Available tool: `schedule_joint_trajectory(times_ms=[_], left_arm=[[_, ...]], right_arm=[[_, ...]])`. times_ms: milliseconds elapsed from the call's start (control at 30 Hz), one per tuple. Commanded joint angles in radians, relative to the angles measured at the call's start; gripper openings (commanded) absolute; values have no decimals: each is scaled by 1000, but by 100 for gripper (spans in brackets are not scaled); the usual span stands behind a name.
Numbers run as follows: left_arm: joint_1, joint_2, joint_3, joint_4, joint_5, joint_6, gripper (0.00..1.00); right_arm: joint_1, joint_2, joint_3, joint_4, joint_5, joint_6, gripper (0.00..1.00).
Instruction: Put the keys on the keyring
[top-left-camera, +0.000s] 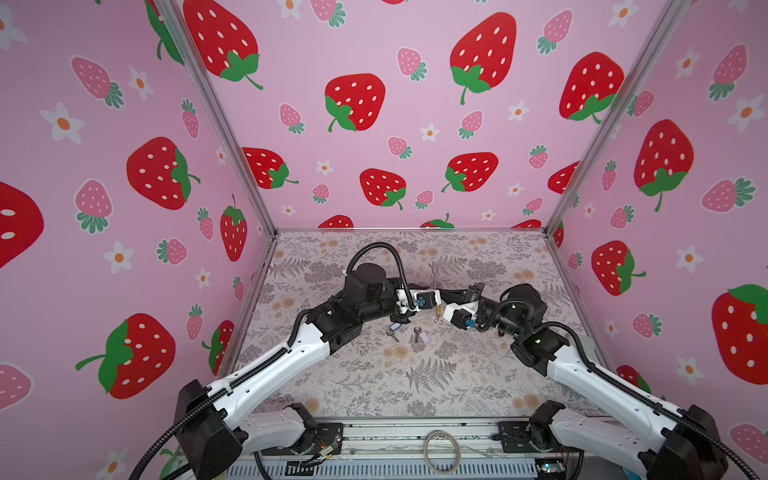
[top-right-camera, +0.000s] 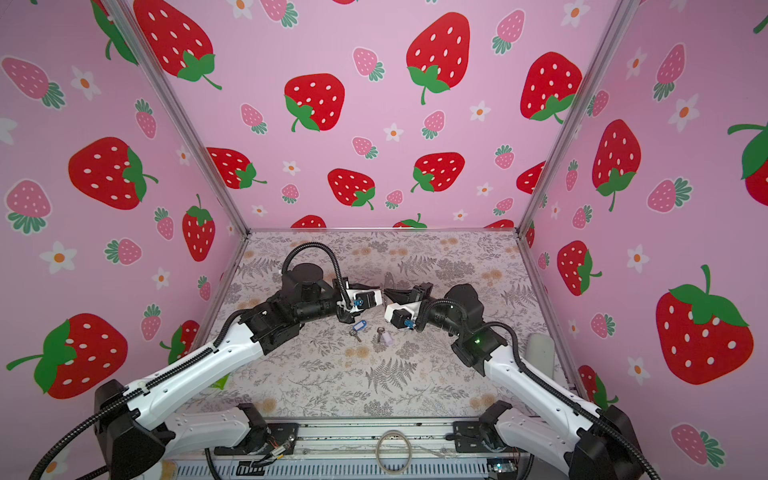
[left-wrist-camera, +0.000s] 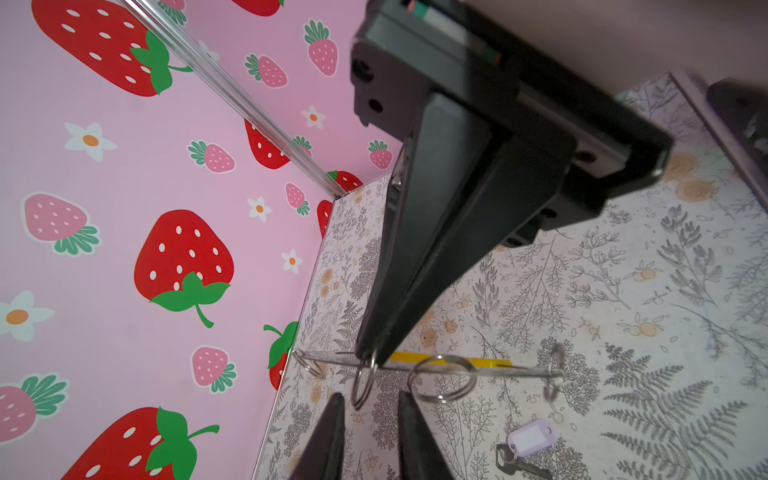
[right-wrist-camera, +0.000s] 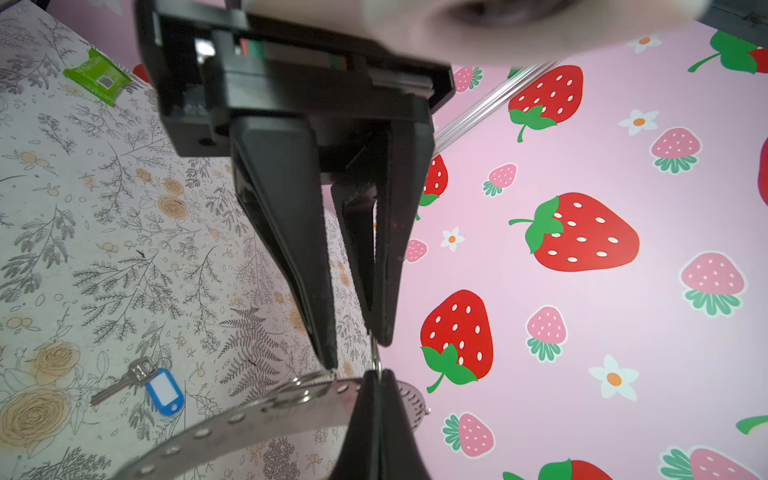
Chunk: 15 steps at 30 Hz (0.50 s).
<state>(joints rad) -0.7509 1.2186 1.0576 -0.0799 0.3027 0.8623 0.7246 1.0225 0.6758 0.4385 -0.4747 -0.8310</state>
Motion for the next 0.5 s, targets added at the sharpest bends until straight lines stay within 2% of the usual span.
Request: schedule_joint_trajectory(times_ms=[0, 267, 467], left_arm=[[-5, 2, 50, -10, 5, 22, 23], [-7, 16, 64, -7, 5, 23, 13], [-8, 24, 69, -9, 16, 23, 10]], right_arm=[[2, -1, 33, -1, -24, 7, 0], [2, 1, 44, -15, -29, 6, 0], [2, 0, 50, -21, -30, 13, 0]])
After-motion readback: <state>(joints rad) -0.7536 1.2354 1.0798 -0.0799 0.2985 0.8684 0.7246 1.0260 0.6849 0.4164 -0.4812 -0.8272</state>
